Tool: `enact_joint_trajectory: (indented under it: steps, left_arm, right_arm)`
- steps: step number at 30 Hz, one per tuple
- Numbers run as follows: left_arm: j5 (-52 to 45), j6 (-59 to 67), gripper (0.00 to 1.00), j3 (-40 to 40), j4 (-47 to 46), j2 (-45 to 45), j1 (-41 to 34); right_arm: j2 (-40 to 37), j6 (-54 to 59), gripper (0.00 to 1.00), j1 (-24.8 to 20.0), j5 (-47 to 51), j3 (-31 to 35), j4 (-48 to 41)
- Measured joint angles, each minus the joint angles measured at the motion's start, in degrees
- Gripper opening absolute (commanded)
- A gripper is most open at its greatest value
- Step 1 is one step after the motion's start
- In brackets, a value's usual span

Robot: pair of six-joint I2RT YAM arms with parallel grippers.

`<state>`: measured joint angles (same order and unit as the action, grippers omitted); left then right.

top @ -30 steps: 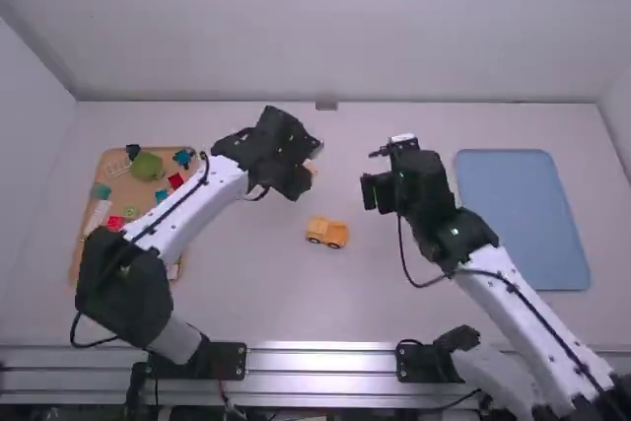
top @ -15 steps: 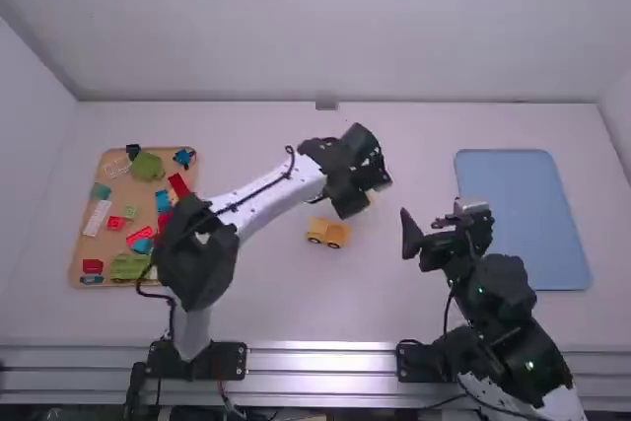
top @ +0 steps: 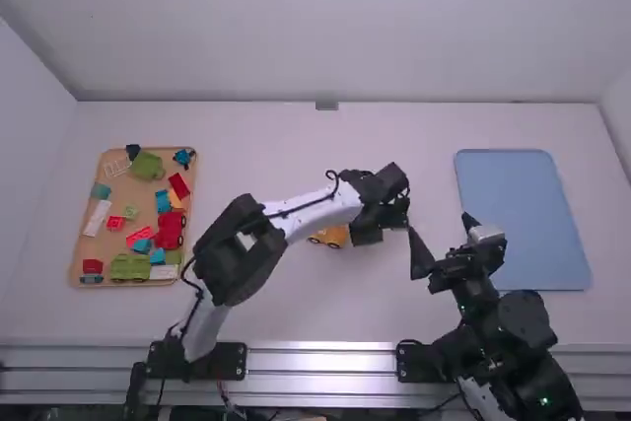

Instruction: Assemble lego blocks to make yellow taxi

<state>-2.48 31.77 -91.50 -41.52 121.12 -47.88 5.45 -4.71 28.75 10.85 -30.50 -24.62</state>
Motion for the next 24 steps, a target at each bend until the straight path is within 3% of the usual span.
enact_joint_trajectory:
  steps: [6, 11, 13, 17, 18, 19, 21, 22, 24]
  left_arm:
    - [-0.4, 4.7, 0.04, 0.0, 0.6, 2.9, 0.0]
    - [-0.4, 5.9, 0.14, 0.0, 2.2, 3.8, 0.2]
    - [-0.5, 6.1, 0.31, 0.0, 2.6, 3.8, 0.4]
    - [-0.4, 6.7, 0.48, 0.0, 3.3, 4.4, 1.1]
    - [-0.4, 7.1, 0.58, 0.0, 3.1, 4.7, 1.2]
    - [-0.4, 6.9, 0.6, 0.0, 3.2, 4.8, 1.2]
    - [-0.4, 7.2, 0.75, 0.0, 3.3, 5.1, 1.2]
    - [-0.4, 8.0, 0.99, 0.0, 3.2, 5.2, 1.2]
    - [-0.4, 7.7, 0.99, 0.0, 3.2, 5.2, 1.2]
  right_arm:
    - [0.0, 0.3, 0.99, 0.0, -0.2, 0.0, 0.0]
    - [0.0, 0.2, 0.99, 0.0, -0.2, 0.0, 0.0]
    - [0.0, 0.3, 0.99, 0.0, -0.2, 0.0, 0.0]
    - [0.0, 0.6, 0.99, 0.0, -0.2, 0.0, 0.0]
    - [0.0, 0.7, 0.99, 0.0, -0.2, 0.0, 0.0]
    - [0.0, 0.8, 0.99, 0.0, -0.2, 0.0, 0.0]
    - [0.0, 1.0, 0.99, 0.0, -0.2, 0.0, 0.1]
    - [0.0, 1.2, 0.99, 0.0, -0.2, 0.0, 0.4]
    - [0.0, 1.4, 0.99, 0.0, -0.3, 0.0, 0.8]
